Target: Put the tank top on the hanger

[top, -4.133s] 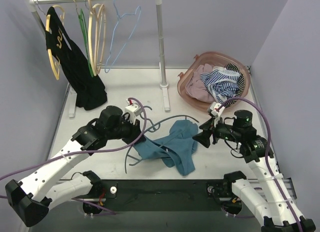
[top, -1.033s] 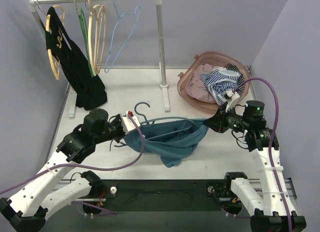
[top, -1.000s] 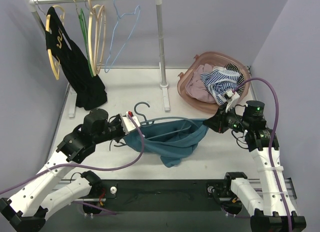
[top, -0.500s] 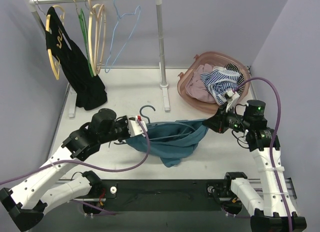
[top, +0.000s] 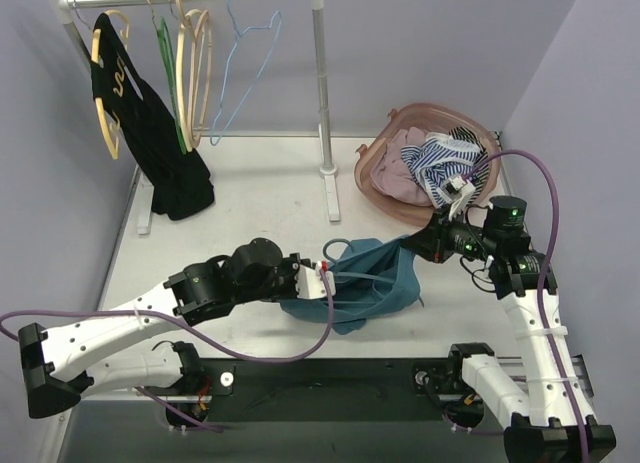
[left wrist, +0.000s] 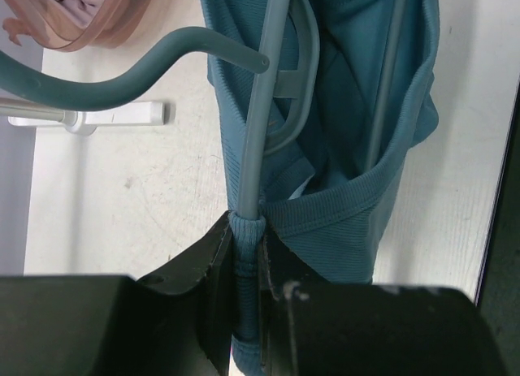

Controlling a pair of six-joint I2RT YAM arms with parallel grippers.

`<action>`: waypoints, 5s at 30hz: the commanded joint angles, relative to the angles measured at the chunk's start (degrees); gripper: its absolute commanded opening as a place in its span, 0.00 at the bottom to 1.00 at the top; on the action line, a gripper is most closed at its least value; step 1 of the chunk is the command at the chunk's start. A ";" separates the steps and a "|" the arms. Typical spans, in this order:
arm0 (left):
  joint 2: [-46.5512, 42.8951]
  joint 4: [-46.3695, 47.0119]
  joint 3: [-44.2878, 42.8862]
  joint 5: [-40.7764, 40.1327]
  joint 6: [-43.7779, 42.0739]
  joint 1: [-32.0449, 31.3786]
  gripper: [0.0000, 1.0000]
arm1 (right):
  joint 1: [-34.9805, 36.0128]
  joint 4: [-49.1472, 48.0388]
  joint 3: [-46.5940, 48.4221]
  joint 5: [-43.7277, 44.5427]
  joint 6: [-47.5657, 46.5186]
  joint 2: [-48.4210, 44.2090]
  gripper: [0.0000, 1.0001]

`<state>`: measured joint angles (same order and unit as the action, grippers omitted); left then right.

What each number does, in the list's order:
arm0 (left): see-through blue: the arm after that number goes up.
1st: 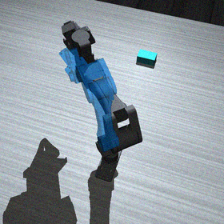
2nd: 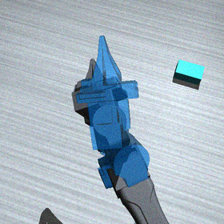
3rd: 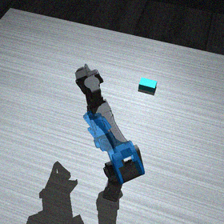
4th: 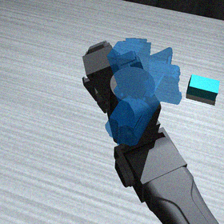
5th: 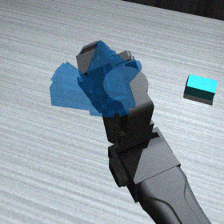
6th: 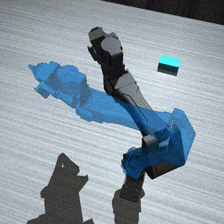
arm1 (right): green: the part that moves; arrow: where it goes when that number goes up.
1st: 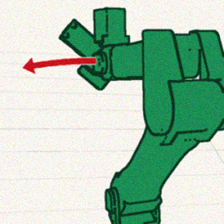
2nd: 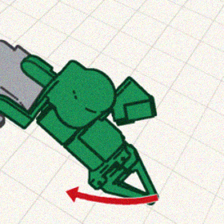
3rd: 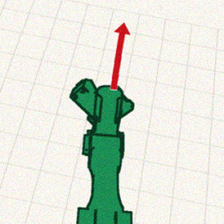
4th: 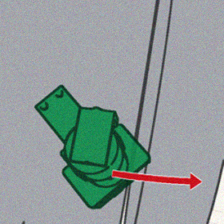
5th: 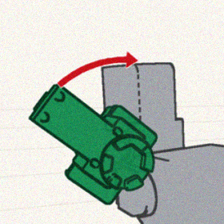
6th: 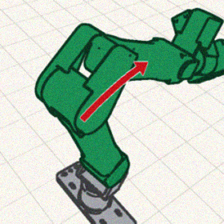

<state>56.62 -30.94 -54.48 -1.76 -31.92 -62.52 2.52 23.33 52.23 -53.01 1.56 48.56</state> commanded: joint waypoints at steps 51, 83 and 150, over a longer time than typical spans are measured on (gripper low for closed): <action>8.94 -8.88 -34.90 -5.89 -2.44 -5.59 0.00 | 18.57 45.05 51.20 -7.36 -41.74 13.05 0.64; 7.89 -1.76 -33.85 1.76 2.74 -6.56 0.00 | 15.75 41.71 51.23 -4.28 -35.05 15.34 0.64; 0.07 -7.12 -19.62 51.15 30.43 16.73 0.65 | 20.94 44.52 42.69 -7.63 -48.32 12.70 0.00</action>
<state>55.51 -39.40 -74.54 40.93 -5.28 -46.22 23.00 68.14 94.50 -57.14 -45.28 60.69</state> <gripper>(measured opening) 0.700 0.133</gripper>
